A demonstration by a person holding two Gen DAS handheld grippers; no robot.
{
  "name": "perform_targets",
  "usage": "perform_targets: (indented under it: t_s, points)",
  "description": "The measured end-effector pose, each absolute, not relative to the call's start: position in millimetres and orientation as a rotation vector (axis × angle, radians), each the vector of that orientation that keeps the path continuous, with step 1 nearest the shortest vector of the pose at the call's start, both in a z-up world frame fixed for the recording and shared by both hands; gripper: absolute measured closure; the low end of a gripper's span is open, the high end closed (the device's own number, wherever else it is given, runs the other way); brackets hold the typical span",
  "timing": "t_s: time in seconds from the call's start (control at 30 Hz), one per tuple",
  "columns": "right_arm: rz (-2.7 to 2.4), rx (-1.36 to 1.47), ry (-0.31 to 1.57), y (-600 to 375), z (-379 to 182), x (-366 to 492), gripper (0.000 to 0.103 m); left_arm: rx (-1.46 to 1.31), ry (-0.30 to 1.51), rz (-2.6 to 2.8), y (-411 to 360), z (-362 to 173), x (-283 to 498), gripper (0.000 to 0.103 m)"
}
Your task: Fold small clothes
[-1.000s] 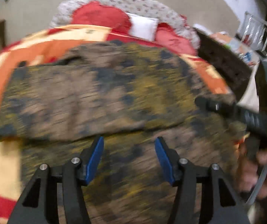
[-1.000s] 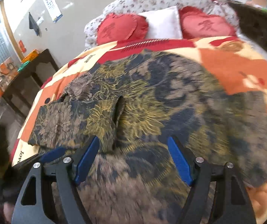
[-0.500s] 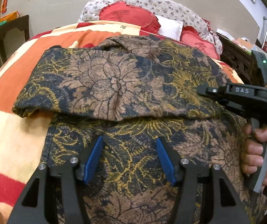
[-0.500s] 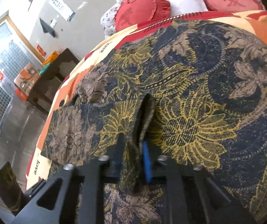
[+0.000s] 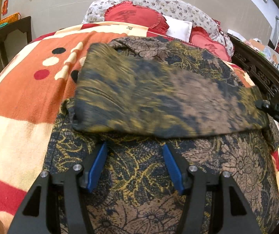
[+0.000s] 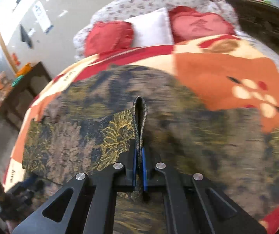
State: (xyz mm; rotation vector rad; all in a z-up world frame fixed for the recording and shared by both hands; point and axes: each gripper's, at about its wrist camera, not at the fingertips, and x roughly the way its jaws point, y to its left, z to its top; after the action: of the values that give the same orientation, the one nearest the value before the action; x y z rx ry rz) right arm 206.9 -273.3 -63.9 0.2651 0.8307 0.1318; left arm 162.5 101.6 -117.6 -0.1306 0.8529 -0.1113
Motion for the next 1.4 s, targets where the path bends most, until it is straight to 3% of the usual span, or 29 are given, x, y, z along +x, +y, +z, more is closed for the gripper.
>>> perform_targets:
  t_s: [0.4,0.53,0.6,0.67,0.7,0.77,0.8,0.9,1.2,1.4]
  points:
    - [0.059,0.301,0.886,-312,-86,196,0.097,-0.109,0.854,-0.101,99,-114,162,0.041]
    - [0.031,0.321,0.813,-327,-59,180,0.085,-0.112,0.728,-0.086,108,-77,149,0.040]
    - [-0.003,0.305,0.760,-333,-45,170,0.071,-0.139,0.654,-0.068,115,-55,154,0.021]
    - [-0.013,0.313,0.737,-334,-39,167,0.071,-0.143,0.604,-0.052,115,-41,179,0.009]
    - [0.004,0.319,0.738,-332,-38,168,0.071,-0.134,0.614,-0.057,112,-40,195,0.007]
    - [0.045,0.288,0.753,-317,-40,177,0.079,-0.089,0.703,-0.052,103,-51,239,0.012]
    - [0.046,0.260,0.765,-308,-43,182,0.086,-0.080,0.739,-0.053,100,-58,255,0.020]
    - [0.027,0.233,0.789,-289,-55,200,0.090,-0.069,0.874,-0.050,95,-88,296,0.039]
    - [-0.089,0.272,0.829,-310,-113,232,0.089,-0.193,0.828,-0.032,128,-118,308,0.041]
    - [-0.093,0.256,0.876,-310,-106,237,0.087,-0.139,0.830,-0.003,118,-116,310,0.040]
